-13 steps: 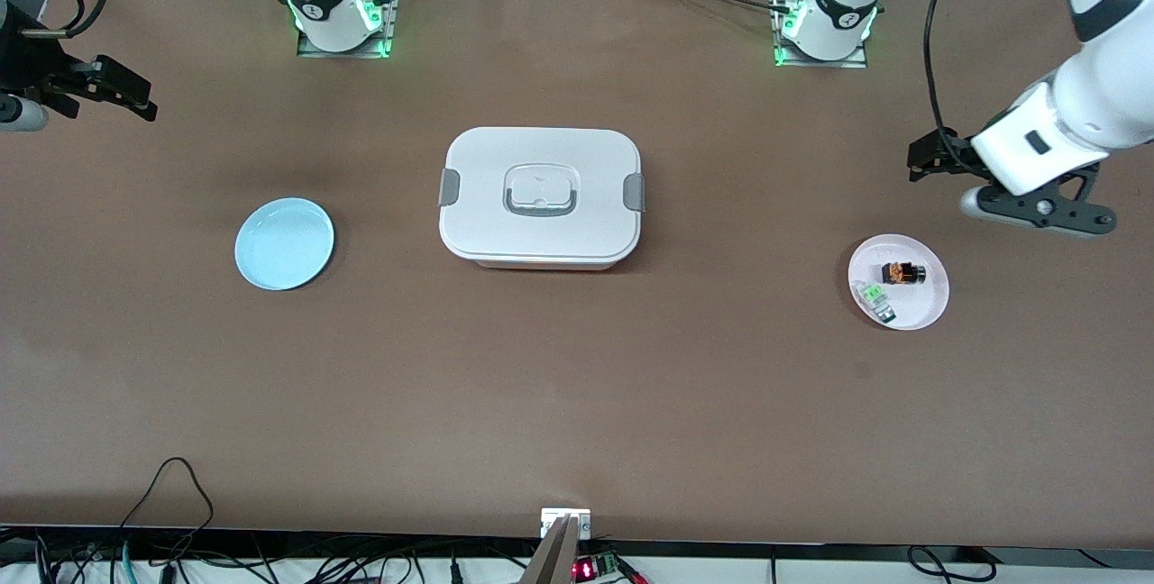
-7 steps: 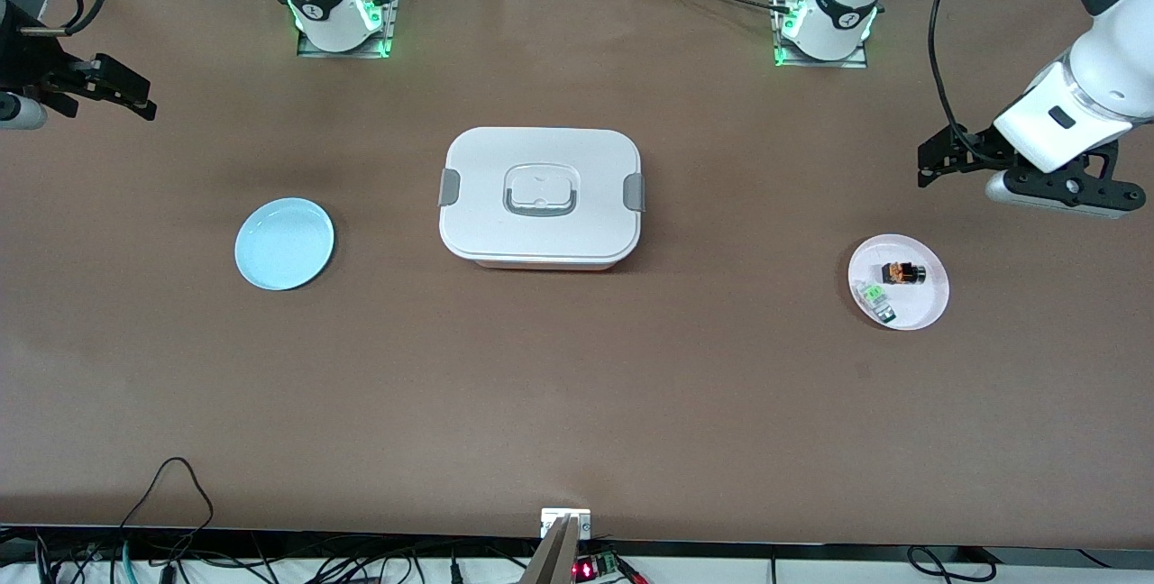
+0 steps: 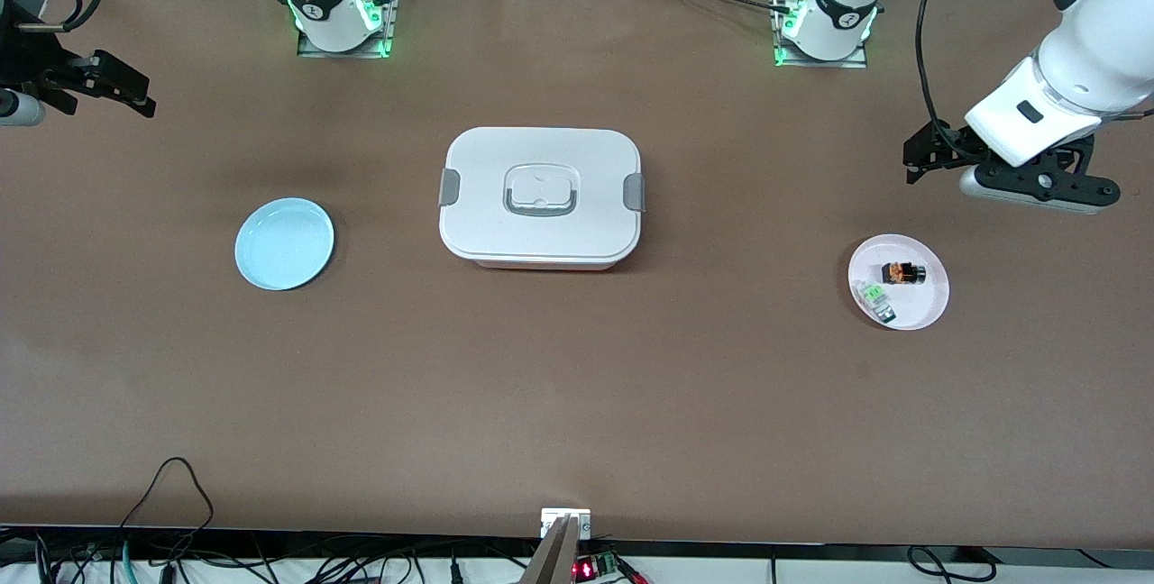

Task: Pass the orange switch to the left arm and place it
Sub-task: 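Open the left gripper and raise it from the pink plate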

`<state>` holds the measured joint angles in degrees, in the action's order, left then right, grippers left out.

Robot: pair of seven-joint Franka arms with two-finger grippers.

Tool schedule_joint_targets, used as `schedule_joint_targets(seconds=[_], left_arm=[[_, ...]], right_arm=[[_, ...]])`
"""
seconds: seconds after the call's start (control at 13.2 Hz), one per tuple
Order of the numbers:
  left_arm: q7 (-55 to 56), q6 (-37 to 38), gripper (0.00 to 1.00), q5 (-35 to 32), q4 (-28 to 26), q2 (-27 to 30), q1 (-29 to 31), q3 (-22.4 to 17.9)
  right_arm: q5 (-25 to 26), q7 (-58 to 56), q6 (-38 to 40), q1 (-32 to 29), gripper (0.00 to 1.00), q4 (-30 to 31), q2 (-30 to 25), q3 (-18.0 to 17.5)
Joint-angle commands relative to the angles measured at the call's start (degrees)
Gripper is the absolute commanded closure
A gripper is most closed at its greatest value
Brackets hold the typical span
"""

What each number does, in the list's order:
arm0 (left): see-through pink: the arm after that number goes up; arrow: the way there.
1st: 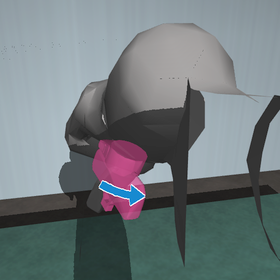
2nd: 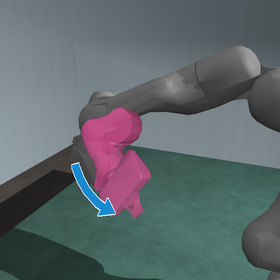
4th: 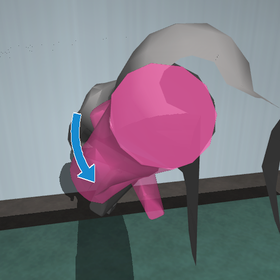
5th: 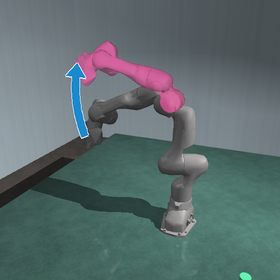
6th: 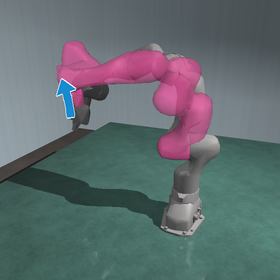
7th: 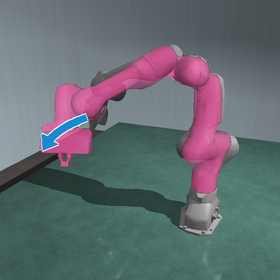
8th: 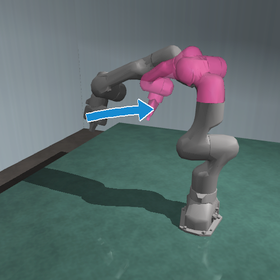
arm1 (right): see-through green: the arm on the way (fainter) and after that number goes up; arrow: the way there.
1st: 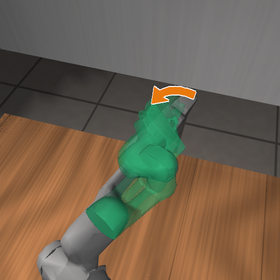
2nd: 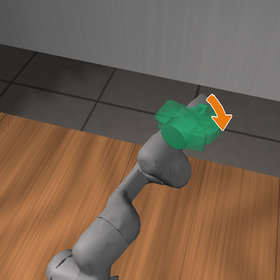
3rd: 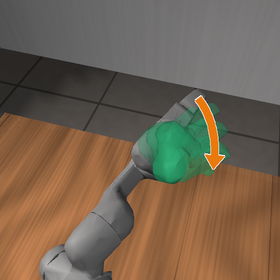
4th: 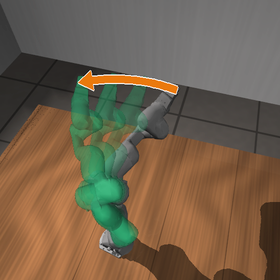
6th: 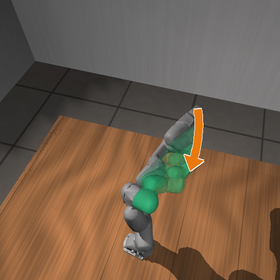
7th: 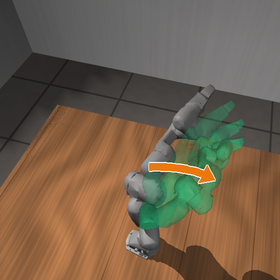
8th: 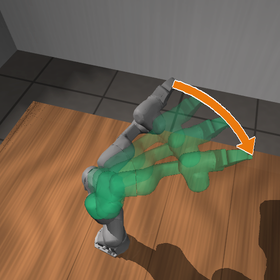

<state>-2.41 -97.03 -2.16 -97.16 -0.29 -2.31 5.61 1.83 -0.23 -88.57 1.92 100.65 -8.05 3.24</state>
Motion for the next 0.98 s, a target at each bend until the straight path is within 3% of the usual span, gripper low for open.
schedule_joint_targets(seconds=[0.0,0.91], left_arm=[[0.48,0.61,0.0,1.62,0.29,0.73,0.38,-0.25],[1.1,1.74,0.0,1.63,0.3,0.73,0.55,-0.51]], right_arm=[[-0.6,-0.65,0.94,0.1,0.0,-0.19,-0.83,0.27],[-0.43,-0.57,1.82,0.1,0.0,-0.19,-0.66,-0.08]])
